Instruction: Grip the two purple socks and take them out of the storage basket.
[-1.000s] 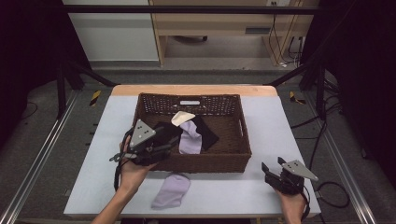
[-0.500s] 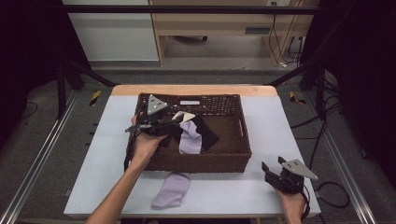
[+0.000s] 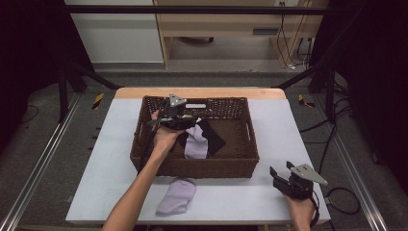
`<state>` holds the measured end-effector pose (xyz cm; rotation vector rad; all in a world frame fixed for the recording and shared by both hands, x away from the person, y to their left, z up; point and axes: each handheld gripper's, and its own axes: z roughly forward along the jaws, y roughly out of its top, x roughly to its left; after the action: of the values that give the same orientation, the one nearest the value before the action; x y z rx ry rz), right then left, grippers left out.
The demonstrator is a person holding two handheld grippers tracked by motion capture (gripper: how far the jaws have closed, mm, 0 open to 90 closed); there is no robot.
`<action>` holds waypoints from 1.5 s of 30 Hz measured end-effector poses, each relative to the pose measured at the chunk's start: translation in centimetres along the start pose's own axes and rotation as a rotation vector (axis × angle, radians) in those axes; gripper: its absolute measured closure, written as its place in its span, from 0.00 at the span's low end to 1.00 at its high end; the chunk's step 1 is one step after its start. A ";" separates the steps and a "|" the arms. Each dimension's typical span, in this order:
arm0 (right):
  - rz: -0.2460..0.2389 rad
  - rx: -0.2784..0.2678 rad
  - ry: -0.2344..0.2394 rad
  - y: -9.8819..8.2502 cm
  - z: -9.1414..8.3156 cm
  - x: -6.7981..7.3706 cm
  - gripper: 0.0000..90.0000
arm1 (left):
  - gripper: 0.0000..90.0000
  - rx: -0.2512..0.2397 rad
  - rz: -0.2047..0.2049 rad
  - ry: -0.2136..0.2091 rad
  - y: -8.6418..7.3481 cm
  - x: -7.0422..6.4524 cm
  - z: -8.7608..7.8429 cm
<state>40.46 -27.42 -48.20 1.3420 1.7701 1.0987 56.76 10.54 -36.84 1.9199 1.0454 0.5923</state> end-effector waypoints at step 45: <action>-0.001 0.016 0.008 -0.1 0.1 0.0 0.36 | 0.89 0.471 0.099 -0.081 -2.2 -1.4 6.0</action>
<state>40.51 -27.36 -48.32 1.3474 1.7887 1.0932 59.37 7.31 -41.90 2.3933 1.1126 0.3352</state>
